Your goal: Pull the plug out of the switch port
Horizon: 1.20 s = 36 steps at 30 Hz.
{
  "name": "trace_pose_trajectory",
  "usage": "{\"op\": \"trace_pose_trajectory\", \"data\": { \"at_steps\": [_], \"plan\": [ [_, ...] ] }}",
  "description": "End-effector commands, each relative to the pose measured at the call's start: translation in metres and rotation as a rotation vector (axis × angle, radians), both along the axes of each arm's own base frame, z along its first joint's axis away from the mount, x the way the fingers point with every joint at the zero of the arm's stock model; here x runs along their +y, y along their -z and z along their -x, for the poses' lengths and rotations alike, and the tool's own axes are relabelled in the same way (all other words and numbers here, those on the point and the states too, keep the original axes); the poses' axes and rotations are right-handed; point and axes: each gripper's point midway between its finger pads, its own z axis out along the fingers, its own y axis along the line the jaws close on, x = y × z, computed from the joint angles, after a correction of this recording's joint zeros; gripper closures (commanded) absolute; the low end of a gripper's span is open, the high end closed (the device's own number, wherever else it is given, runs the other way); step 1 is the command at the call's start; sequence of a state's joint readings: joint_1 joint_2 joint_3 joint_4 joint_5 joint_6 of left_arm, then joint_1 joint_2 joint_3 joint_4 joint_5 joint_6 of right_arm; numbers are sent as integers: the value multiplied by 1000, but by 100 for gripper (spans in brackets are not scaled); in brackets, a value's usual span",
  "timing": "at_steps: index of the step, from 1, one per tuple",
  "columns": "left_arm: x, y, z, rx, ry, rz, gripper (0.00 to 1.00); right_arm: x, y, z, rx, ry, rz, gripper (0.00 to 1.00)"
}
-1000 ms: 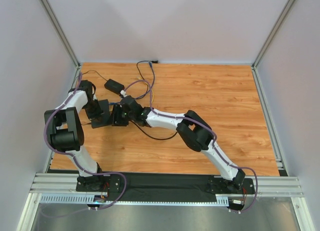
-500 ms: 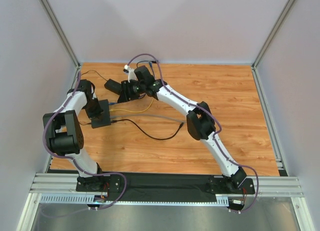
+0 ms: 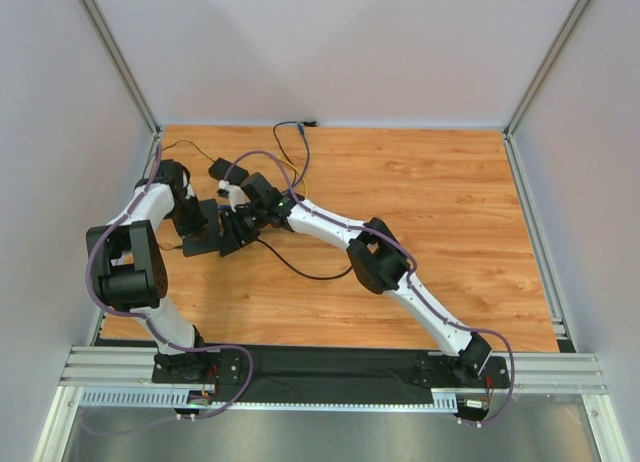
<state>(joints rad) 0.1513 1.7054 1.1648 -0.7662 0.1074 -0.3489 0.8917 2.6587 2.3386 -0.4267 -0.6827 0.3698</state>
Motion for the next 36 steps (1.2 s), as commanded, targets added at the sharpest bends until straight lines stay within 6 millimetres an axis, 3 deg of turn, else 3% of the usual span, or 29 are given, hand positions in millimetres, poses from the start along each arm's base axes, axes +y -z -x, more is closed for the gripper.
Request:
{"op": "trace_pose_trajectory", "data": {
  "at_steps": [1, 5, 7, 8, 12, 16, 21, 29, 36],
  "plan": [
    [-4, -6, 0, -24, 19, 14, 100, 11, -16, -13, -56, 9, -64, 56],
    [-3, -7, 0, -30, 19, 8, 100, 14, -18, -18, -72, 25, -73, 57],
    [-3, -7, 0, -30, 19, 7, 100, 15, -29, -18, -79, 22, -92, 57],
    [-3, -8, -1, -33, 18, 8, 100, 16, -44, -19, -101, 28, -111, 56],
    [-4, -6, 1, -28, 21, 13, 100, 7, -55, -31, -157, 62, -97, 54],
    [-5, -6, 0, -29, 22, 18, 100, -11, -30, -53, -127, 119, -30, 54],
    [-6, -6, 0, -30, 23, 26, 100, -22, -9, -63, -134, 146, 39, 54],
    [-6, -5, 1, -25, 22, 25, 100, -12, 3, -47, -55, 113, 10, 55],
    [-6, -6, 1, -30, 24, 23, 100, -3, -1, -30, -47, 121, 8, 56]
  ]
}}
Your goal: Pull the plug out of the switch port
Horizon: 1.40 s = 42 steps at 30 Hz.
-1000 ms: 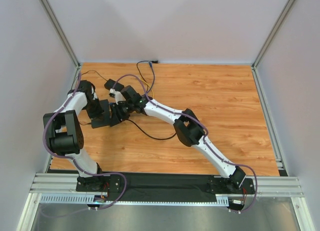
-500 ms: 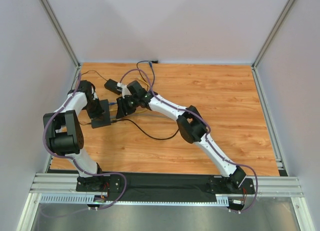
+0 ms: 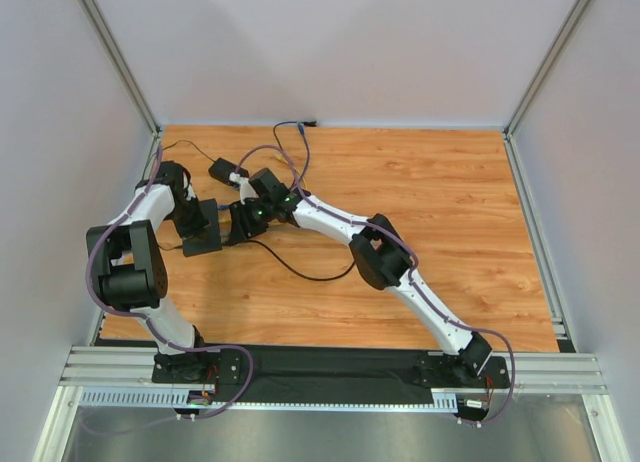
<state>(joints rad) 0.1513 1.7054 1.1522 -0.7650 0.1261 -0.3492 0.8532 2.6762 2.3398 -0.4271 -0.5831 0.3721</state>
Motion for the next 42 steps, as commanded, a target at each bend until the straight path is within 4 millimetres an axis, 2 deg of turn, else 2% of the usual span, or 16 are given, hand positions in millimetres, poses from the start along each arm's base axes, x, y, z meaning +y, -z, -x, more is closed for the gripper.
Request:
{"op": "trace_pose_trajectory", "data": {
  "at_steps": [1, 6, 11, 15, 19, 21, 24, 31, 38, 42],
  "plan": [
    [-2, -7, -1, -31, 17, 4, 100, 12, -22, 8, -6, 9, -50, 56],
    [1, -11, -4, -42, 12, -10, 100, 8, -11, 9, 58, 74, -46, 55],
    [11, -20, -10, -47, -8, -29, 100, 17, -4, 4, 164, 158, -70, 53],
    [35, -30, -12, -48, -86, -65, 100, 20, -4, 4, 222, 184, -80, 52],
    [64, -27, -11, -6, -168, -108, 100, 12, -2, 4, 299, 217, -58, 55],
    [69, -23, -10, 7, -185, -115, 100, 10, -1, 10, 333, 216, -40, 55],
    [68, -11, -6, 32, -193, -109, 100, 7, 2, 12, 337, 237, -13, 56],
    [65, 1, 3, 60, -182, -105, 100, 5, 18, 15, 302, 253, 51, 56],
    [56, 11, 10, 74, -177, -63, 100, 23, 18, 27, 342, 240, 11, 57],
    [52, 15, 14, 82, -179, -42, 100, 32, 18, 27, 363, 242, -22, 58]
  ]
}}
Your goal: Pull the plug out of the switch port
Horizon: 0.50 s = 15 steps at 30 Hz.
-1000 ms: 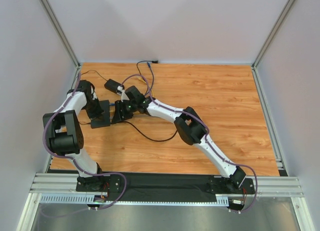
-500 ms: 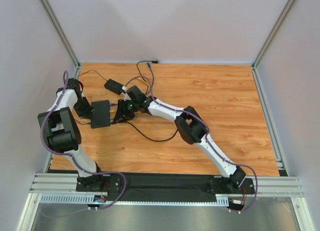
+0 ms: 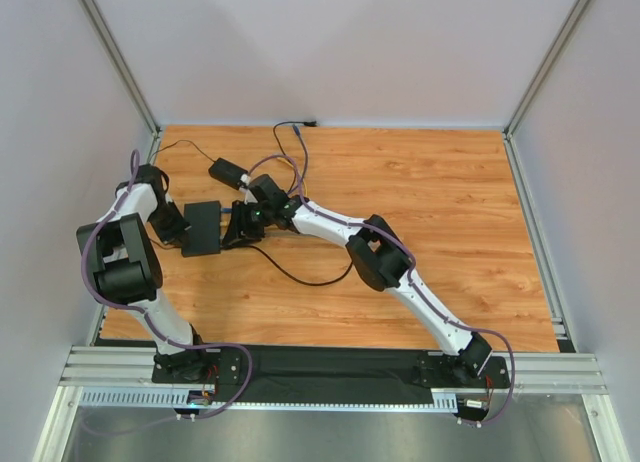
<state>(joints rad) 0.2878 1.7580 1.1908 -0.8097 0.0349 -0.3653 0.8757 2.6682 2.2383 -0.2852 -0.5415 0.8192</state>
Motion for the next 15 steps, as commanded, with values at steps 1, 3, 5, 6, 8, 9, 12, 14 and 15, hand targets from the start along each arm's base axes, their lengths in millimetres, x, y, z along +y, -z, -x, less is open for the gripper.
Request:
{"op": "trace_pose_trajectory", "data": {
  "at_steps": [1, 3, 5, 6, 8, 9, 12, 14, 15],
  "plan": [
    [-6, 6, 3, -1, -7, 29, 100, 14, 16, 13, 39, -7, 3, 58],
    [-8, 7, 2, -2, -4, 40, 100, 16, 19, 13, 32, -17, 0, 58],
    [-9, 7, 2, -4, -4, 46, 100, 15, 24, 14, 31, -26, 3, 58],
    [-9, 7, 2, -6, -5, 48, 100, 15, 25, 14, 27, -29, 5, 59],
    [-11, 7, 1, -9, -4, 52, 100, 13, 26, 16, 16, -49, 7, 59],
    [-11, 7, 2, -6, -3, 53, 100, 10, 29, 18, 2, -65, 18, 60],
    [-10, 6, 1, -12, -4, 55, 100, 5, 33, 16, -37, -85, 46, 61],
    [-11, 6, 1, -12, -3, 58, 100, 3, 35, 13, -55, -74, 66, 61],
    [-12, 6, 0, -13, -4, 61, 100, 3, 35, 12, -59, -75, 63, 62]
  ]
}}
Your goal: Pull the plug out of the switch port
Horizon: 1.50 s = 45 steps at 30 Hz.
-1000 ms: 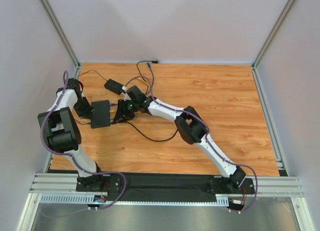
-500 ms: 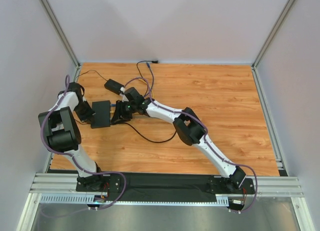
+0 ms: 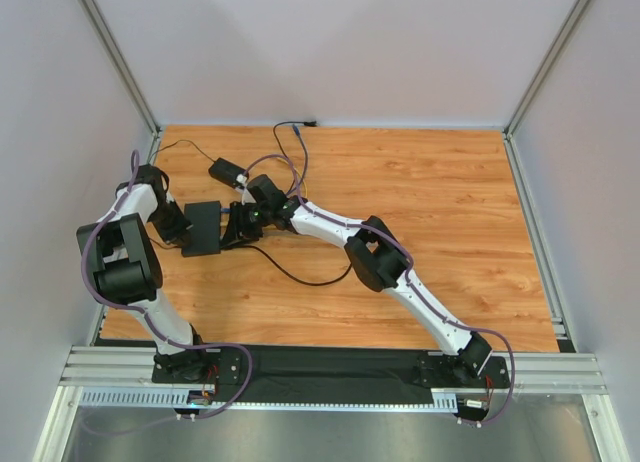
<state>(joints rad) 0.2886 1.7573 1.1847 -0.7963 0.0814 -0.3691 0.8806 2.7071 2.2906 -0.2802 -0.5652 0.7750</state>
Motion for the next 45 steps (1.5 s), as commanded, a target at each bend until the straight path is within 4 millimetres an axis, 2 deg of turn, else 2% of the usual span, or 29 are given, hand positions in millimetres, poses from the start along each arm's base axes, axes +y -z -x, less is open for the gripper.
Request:
{"op": "trace_pose_trajectory", "data": {
  "at_steps": [1, 8, 19, 21, 22, 28, 29, 30, 34, 36, 37, 38, 39, 45],
  "plan": [
    [-5, 6, 4, 6, -9, 20, 100, -3, 32, 12, -20, -24, 83, 62],
    [-9, 8, 4, 4, -13, 34, 100, -2, 38, 8, -61, 0, 112, 63],
    [-15, 9, 5, 5, 2, 48, 100, 9, 50, 13, -104, 4, 134, 64],
    [-16, 9, 4, 3, 3, 51, 100, 8, 55, 14, -105, 3, 143, 68],
    [-16, 9, 4, 3, 1, 53, 100, 8, 56, 14, -108, 4, 147, 73],
    [-17, 8, 2, -5, 5, 58, 100, 4, 63, 12, -107, 19, 172, 83],
    [-17, 8, 2, -5, 7, 57, 100, 5, 63, 11, -108, 22, 171, 90],
    [-19, 7, 3, 1, 14, 53, 100, 5, 63, 12, -110, 20, 171, 93],
    [-13, -6, 0, -36, 22, -12, 100, 5, 62, 12, -103, 10, 157, 98],
    [-12, -8, -1, -52, 22, -23, 100, 4, 61, 13, -94, 1, 152, 94],
    [-12, -8, -1, -50, 23, -24, 100, 4, 57, 11, -67, 13, 135, 87],
    [-12, -6, -1, -46, 23, -23, 100, 2, 61, 13, -43, 13, 130, 85],
    [-13, -5, -1, -38, 26, -16, 100, 3, 54, 13, -33, 7, 102, 84],
    [-11, -3, -3, -26, 29, -13, 100, -5, 43, 24, -14, -79, 89, 70]
  ]
}}
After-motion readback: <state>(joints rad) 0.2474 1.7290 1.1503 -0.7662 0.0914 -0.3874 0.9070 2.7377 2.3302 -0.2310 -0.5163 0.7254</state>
